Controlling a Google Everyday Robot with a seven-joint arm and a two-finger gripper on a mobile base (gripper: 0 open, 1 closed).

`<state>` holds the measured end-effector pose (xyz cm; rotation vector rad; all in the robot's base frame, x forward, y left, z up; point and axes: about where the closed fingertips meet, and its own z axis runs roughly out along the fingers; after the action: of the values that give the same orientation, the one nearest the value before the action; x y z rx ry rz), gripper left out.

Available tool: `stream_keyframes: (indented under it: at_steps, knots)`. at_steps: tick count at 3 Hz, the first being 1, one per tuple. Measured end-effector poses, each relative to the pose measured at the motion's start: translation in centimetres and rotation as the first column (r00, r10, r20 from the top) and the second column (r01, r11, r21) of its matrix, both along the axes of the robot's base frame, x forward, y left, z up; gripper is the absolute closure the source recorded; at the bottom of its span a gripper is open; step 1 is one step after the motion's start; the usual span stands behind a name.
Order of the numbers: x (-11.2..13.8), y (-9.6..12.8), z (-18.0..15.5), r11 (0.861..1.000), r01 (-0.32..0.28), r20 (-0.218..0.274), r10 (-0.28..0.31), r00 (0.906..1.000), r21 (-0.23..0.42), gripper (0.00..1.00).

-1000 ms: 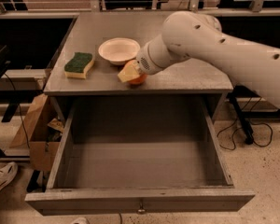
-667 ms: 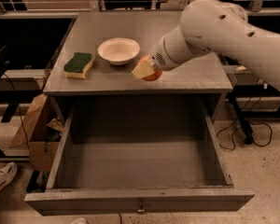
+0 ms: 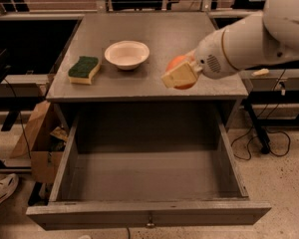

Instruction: Place orange into top drawer

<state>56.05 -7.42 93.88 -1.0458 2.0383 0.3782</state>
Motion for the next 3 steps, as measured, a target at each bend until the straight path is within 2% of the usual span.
stream_keyframes:
  at_steps: [1, 2, 3]
  knots:
    - [-1.7, 4.6, -3.7, 0.961, -0.232, -0.078, 0.245, 0.9664, 0.150, 1.00]
    - [-2.4, 8.9, -8.7, 0.851, -0.487, -0.083, 0.509, 0.8568, 0.196, 1.00]
    - [-2.7, 8.9, -9.9, 0.822, -0.537, -0.067, 0.556, 0.8282, 0.187, 1.00]
